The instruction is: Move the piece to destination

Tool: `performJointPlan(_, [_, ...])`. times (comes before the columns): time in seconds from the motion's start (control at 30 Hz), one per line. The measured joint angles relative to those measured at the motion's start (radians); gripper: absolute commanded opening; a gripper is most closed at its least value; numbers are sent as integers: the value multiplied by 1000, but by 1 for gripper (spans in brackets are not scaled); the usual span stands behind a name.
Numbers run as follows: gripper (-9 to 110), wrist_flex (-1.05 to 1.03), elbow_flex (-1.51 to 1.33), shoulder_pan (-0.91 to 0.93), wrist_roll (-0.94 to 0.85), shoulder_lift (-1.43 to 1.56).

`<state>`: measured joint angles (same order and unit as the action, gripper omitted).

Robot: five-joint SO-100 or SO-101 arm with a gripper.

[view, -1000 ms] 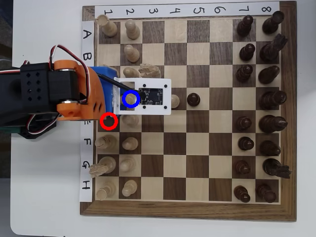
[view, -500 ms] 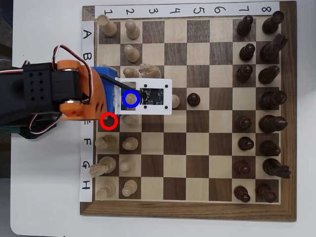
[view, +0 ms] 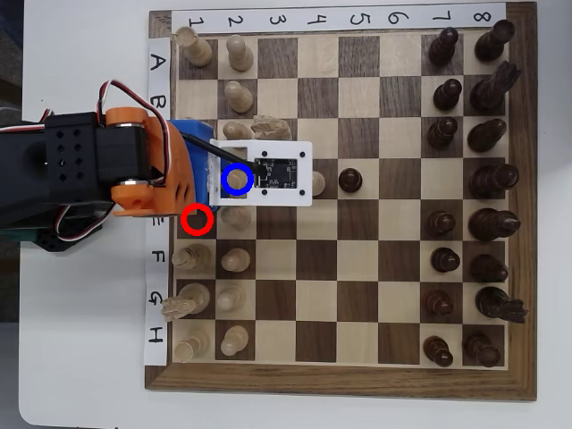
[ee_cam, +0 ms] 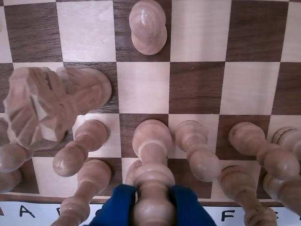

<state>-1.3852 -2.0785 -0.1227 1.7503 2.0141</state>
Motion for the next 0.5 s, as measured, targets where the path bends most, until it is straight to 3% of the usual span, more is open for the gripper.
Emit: performJointPlan(0.5, [21,-11,0,-6,0,-18])
